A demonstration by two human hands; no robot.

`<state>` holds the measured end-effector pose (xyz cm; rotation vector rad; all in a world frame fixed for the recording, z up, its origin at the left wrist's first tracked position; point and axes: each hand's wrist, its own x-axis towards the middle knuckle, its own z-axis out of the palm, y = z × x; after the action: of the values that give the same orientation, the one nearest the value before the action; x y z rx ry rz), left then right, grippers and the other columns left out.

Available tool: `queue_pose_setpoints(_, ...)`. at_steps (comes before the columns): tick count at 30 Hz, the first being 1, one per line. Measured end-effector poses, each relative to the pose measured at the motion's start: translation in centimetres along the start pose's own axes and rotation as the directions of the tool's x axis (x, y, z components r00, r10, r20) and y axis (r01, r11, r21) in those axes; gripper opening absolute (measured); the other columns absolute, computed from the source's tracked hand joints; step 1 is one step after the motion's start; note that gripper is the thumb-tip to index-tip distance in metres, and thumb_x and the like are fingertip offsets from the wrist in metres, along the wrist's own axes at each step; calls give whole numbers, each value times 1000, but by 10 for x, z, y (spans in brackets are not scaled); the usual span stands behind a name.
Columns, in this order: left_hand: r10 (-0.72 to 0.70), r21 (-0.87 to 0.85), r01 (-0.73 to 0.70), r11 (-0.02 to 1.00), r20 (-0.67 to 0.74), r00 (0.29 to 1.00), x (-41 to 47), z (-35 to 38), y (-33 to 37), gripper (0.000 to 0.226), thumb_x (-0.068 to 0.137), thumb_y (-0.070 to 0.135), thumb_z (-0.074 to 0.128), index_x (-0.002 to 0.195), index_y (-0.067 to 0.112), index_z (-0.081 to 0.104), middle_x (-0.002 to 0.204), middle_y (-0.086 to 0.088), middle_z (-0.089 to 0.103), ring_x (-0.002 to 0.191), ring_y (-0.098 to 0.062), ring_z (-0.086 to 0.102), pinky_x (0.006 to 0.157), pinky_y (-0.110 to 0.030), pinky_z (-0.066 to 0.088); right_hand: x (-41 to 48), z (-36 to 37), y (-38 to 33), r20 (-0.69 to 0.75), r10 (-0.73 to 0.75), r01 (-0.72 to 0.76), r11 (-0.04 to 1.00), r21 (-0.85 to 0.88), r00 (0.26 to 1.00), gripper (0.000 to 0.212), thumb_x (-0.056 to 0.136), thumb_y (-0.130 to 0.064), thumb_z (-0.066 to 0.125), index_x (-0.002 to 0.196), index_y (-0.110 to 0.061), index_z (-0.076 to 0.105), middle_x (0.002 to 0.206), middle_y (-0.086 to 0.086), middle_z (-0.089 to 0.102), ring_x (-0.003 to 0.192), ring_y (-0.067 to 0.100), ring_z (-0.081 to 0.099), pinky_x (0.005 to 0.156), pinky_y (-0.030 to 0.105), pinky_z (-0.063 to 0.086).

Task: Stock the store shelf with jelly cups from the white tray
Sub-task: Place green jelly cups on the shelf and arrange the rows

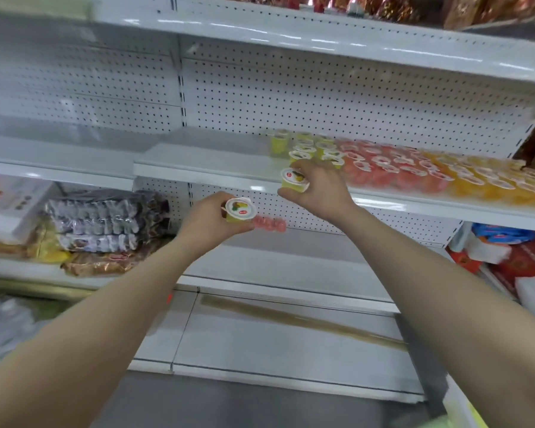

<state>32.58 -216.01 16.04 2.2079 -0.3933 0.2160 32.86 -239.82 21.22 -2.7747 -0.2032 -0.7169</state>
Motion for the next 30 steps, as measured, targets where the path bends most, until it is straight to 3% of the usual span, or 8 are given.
queue_pose_setpoints(4,28,-35,-29,999,-17,999,30,-10,-8,50,64,42,86,106,27,63,96,12,67,89,-5,62,69,-15,45,38,7,-10,14,23,-22,997,-76,1000,54,80,-56,68,124,-24,61,122,2,63,121,30,44,94,41,35)
queue_pose_setpoints(9,53,29,-51,998,-39,998,78,-11,-21,52,62,50,85,105,33,62,96,14,68,94,-7,62,84,-35,52,95,25,-3,20,54,-52,994,-96,998,53,78,-52,67,123,-25,60,119,2,64,119,29,43,98,42,35)
queue_pose_setpoints(15,67,23,-66,998,-56,996,139,-9,-19,52,62,49,86,104,31,62,97,15,67,93,-5,60,77,-26,49,165,43,15,79,136,-120,976,-179,988,56,75,-52,67,123,-26,54,112,2,63,118,28,42,94,44,35)
queue_pose_setpoints(18,73,52,-70,996,-60,996,167,-4,-20,54,62,50,85,107,30,64,96,15,68,92,-6,60,79,-29,51,191,56,28,151,177,-136,960,-245,973,58,74,-55,68,119,-24,49,108,6,61,118,30,42,95,46,34)
queue_pose_setpoints(26,85,56,-85,995,-11,996,205,15,-21,52,62,51,84,105,31,65,96,14,69,93,-7,61,78,-32,52,213,82,52,263,241,-165,946,-278,934,51,70,-55,67,105,-23,49,108,6,61,119,31,41,97,48,30)
queue_pose_setpoints(30,83,45,-84,995,21,996,214,29,-15,50,61,50,85,102,32,63,94,13,69,91,-8,62,78,-33,52,213,79,59,277,204,-145,965,-219,939,50,74,-61,67,102,-24,51,94,-1,54,118,28,41,99,48,30)
